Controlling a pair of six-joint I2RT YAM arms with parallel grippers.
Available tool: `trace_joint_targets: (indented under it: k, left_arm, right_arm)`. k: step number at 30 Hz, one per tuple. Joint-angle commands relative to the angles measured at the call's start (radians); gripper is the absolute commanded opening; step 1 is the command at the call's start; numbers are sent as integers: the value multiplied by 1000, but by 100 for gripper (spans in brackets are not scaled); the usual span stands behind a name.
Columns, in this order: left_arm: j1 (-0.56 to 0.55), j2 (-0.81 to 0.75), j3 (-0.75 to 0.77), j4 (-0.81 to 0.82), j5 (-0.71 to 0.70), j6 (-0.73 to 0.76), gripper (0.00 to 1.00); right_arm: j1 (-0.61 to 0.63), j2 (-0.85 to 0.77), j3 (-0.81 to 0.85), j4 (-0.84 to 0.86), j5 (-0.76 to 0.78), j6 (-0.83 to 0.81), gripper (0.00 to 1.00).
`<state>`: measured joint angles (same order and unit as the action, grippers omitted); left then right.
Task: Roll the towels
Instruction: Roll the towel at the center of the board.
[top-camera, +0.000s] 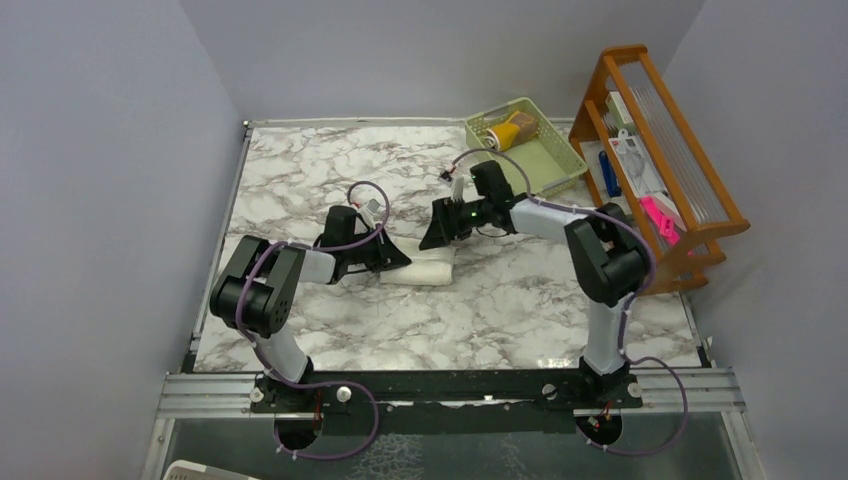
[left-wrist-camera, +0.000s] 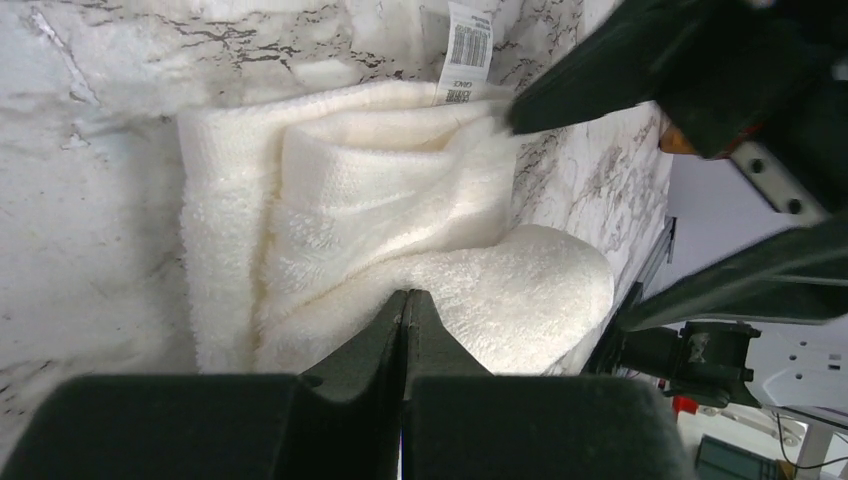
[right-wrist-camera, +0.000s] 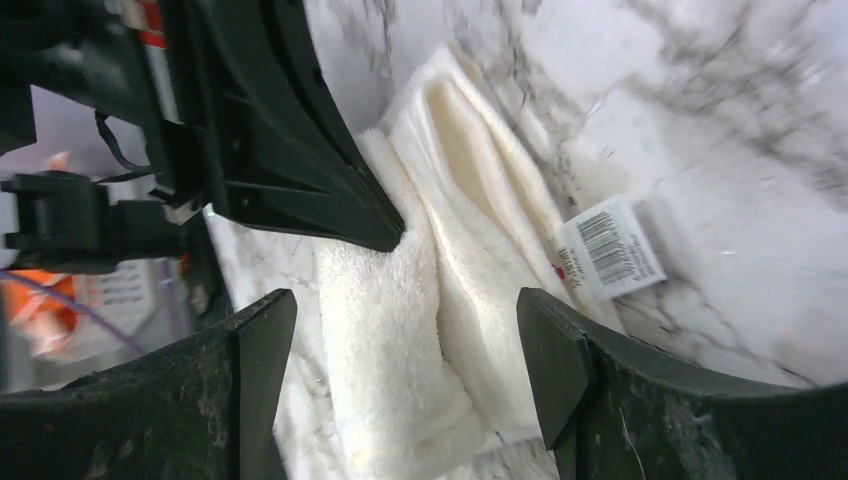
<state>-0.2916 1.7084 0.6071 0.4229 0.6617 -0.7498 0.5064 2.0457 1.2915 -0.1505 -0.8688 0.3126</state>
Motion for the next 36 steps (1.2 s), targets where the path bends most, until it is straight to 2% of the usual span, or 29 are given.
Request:
trace_joint_targets:
  k: [1,3,7,13,17,30,33,36]
  left_arm:
    - [-20,76,-51,-126,-129,60,0]
    - [-19,78,-49,-127,-132,56,0]
    - [-21,92,-46,-127,-131,53,0]
    - [-20,110,-33,-148,-135,70,0]
    - [-19,113,-13,-176,-150,88,0]
    - [-20,135,-6,-175,-121,96,0]
    - [-19,143,-6,-153,-95,83,0]
    - [-2,95,-9,-157,-102,66,0]
  right_arm:
    - [12,-254,-149,338,277,-141,83]
    - [64,-350,-233,422,350,-286,86]
    - [209,-411,-270,294,516,-677,86]
    - [391,-437,-409,302,704,-994,85]
    - [434,-418,-452,301,756,-1045,84]
    - [434,-298,-432,315,808,-1039,76]
    - [433,-284,-432,328,838,-1015,65]
    - [426,-287,-432,320,841,-967,47]
